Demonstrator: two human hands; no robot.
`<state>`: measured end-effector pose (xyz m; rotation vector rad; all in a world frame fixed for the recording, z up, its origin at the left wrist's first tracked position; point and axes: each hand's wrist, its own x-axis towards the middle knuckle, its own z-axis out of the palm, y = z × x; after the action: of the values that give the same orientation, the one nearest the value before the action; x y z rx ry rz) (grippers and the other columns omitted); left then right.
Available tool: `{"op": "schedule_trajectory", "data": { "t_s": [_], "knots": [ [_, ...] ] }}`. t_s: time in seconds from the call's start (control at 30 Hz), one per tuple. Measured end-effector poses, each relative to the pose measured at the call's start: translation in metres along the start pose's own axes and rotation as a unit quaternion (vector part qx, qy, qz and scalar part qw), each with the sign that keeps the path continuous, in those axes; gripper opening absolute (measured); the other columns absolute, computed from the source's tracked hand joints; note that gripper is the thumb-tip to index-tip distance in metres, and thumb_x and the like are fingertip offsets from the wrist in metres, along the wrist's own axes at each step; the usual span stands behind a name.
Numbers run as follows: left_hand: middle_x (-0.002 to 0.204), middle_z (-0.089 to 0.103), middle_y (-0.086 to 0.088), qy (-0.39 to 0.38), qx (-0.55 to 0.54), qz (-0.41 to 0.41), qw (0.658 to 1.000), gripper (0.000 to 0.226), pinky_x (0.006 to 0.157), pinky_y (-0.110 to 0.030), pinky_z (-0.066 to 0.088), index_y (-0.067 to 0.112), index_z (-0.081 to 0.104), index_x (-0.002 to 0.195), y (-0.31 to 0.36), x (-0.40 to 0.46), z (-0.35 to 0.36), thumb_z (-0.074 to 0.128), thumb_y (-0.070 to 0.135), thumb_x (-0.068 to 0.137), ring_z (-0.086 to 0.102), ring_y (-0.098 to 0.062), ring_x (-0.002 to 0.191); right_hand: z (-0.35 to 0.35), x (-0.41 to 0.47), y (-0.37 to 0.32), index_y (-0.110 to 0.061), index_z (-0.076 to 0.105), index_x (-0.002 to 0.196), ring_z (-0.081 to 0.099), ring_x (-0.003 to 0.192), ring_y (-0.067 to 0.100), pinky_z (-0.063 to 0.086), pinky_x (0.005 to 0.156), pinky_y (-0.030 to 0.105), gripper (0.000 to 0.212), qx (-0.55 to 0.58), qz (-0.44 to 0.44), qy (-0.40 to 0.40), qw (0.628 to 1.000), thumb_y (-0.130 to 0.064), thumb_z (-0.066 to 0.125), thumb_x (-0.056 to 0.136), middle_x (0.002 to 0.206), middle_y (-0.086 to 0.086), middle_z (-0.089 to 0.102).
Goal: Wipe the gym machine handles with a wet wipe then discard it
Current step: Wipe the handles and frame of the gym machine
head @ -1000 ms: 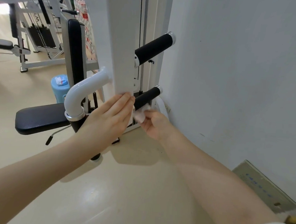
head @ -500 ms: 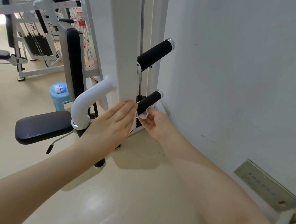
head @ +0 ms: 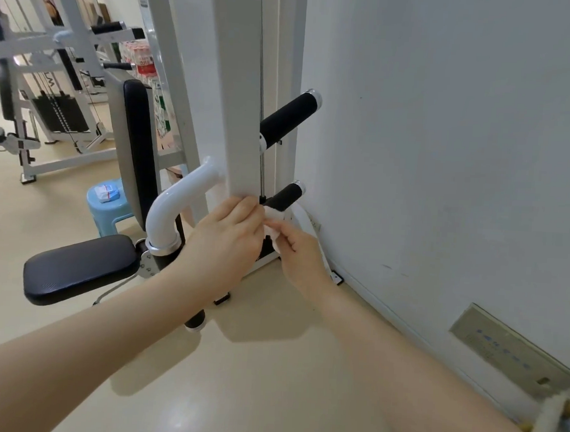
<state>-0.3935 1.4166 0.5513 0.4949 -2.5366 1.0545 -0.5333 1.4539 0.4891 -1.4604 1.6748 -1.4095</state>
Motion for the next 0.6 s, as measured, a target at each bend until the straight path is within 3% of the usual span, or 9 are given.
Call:
{"op": "schedule_trajectory", "data": {
  "t_s": [0.03, 0.1, 0.2, 0.27, 0.3, 0.37, 0.47, 0.53, 0.6],
  "knots": [
    [0.091, 0.069, -0.011, -0.007, -0.007, 0.002, 1.0, 0.022, 0.096, -0.037, 0.034, 0.002, 0.072, 0.084, -0.003, 0.002, -0.003, 0.062, 0.013, 0.068, 0.064, -0.029, 0.099, -0.009, 0.0, -0.008, -0.023, 0.064, 0.1, 0.054, 0.084, 0.01, 0.044, 0.075, 0.015, 0.024, 0.054, 0.039, -0.01, 0.998, -0.01, 0.044, 0.095, 0.095, 0.0, 0.064],
    [0.093, 0.069, -0.011, 0.001, -0.02, 0.002, 1.0, 0.024, 0.089, -0.039, 0.046, 0.003, 0.072, 0.085, -0.01, 0.007, -0.013, 0.064, 0.008, 0.063, 0.064, -0.029, 0.099, -0.031, 0.004, -0.02, -0.024, 0.062, 0.082, 0.054, 0.077, 0.013, 0.047, 0.067, 0.017, 0.024, 0.167, 0.123, 0.06, 0.976, -0.008, 0.048, 0.093, 0.081, -0.002, 0.061],
    [0.095, 0.069, -0.013, 0.055, -0.008, 0.016, 0.998, 0.033, 0.092, -0.042, 0.047, 0.002, 0.071, 0.087, -0.028, 0.019, -0.029, 0.041, 0.002, 0.074, 0.062, -0.032, 0.101, -0.053, 0.015, -0.038, -0.016, 0.063, 0.08, 0.057, 0.09, 0.021, 0.051, 0.091, 0.037, 0.027, 0.254, 0.183, 0.172, 0.934, -0.005, 0.043, 0.094, 0.102, 0.016, 0.065],
    [0.1, 0.068, -0.015, 0.086, 0.033, 0.029, 0.995, 0.036, 0.102, -0.044, 0.036, 0.001, 0.069, 0.091, -0.043, 0.028, -0.036, 0.035, 0.001, 0.082, 0.06, -0.034, 0.106, -0.054, 0.02, -0.055, -0.015, 0.065, 0.086, 0.055, 0.086, 0.018, 0.051, 0.091, 0.042, 0.024, 0.21, 0.125, 0.194, 0.95, -0.012, 0.042, 0.095, 0.097, 0.014, 0.064],
    [0.101, 0.068, -0.015, 0.099, 0.048, 0.036, 0.993, 0.029, 0.105, -0.043, 0.033, 0.001, 0.069, 0.092, -0.051, 0.032, -0.039, 0.042, 0.0, 0.082, 0.059, -0.033, 0.108, -0.053, 0.023, -0.064, -0.017, 0.065, 0.09, 0.052, 0.081, 0.015, 0.053, 0.084, 0.036, 0.023, 0.184, 0.073, 0.212, 0.957, -0.015, 0.043, 0.096, 0.087, 0.006, 0.063],
    [0.1, 0.068, -0.014, 0.119, 0.05, 0.065, 0.99, 0.02, 0.106, -0.042, 0.03, 0.002, 0.07, 0.091, -0.064, 0.038, -0.044, 0.054, 0.001, 0.08, 0.06, -0.033, 0.108, -0.053, 0.031, -0.081, -0.019, 0.064, 0.103, 0.047, 0.069, 0.005, 0.044, 0.068, 0.016, 0.024, 0.108, -0.037, 0.258, 0.959, -0.018, 0.041, 0.097, 0.075, -0.01, 0.055],
    [0.107, 0.068, -0.012, 0.122, 0.036, 0.122, 0.984, 0.022, 0.108, -0.041, 0.025, 0.005, 0.072, 0.092, -0.079, 0.041, -0.052, 0.063, 0.015, 0.075, 0.059, -0.033, 0.113, -0.055, 0.045, -0.094, -0.017, 0.06, 0.119, 0.044, 0.058, -0.002, 0.036, 0.059, 0.008, 0.032, -0.055, -0.154, 0.262, 0.951, -0.008, 0.04, 0.096, 0.072, -0.015, 0.053],
    [0.113, 0.067, -0.011, 0.094, 0.033, 0.148, 0.984, 0.036, 0.109, -0.041, 0.022, 0.008, 0.072, 0.097, -0.087, 0.042, -0.058, 0.073, 0.029, 0.068, 0.056, -0.033, 0.117, -0.054, 0.052, -0.095, -0.014, 0.059, 0.122, 0.049, 0.065, -0.002, 0.036, 0.063, 0.01, 0.035, -0.126, -0.185, 0.232, 0.946, -0.002, 0.041, 0.094, 0.081, -0.005, 0.061],
    [0.115, 0.067, -0.01, 0.076, 0.028, 0.17, 0.982, 0.045, 0.109, -0.039, 0.02, 0.011, 0.072, 0.098, -0.092, 0.045, -0.063, 0.078, 0.036, 0.062, 0.056, -0.031, 0.118, -0.051, 0.055, -0.09, -0.008, 0.058, 0.122, 0.06, 0.094, 0.018, 0.042, 0.077, 0.018, 0.036, -0.2, -0.235, 0.2, 0.93, -0.001, 0.04, 0.092, 0.109, 0.015, 0.064]
  ]
}}
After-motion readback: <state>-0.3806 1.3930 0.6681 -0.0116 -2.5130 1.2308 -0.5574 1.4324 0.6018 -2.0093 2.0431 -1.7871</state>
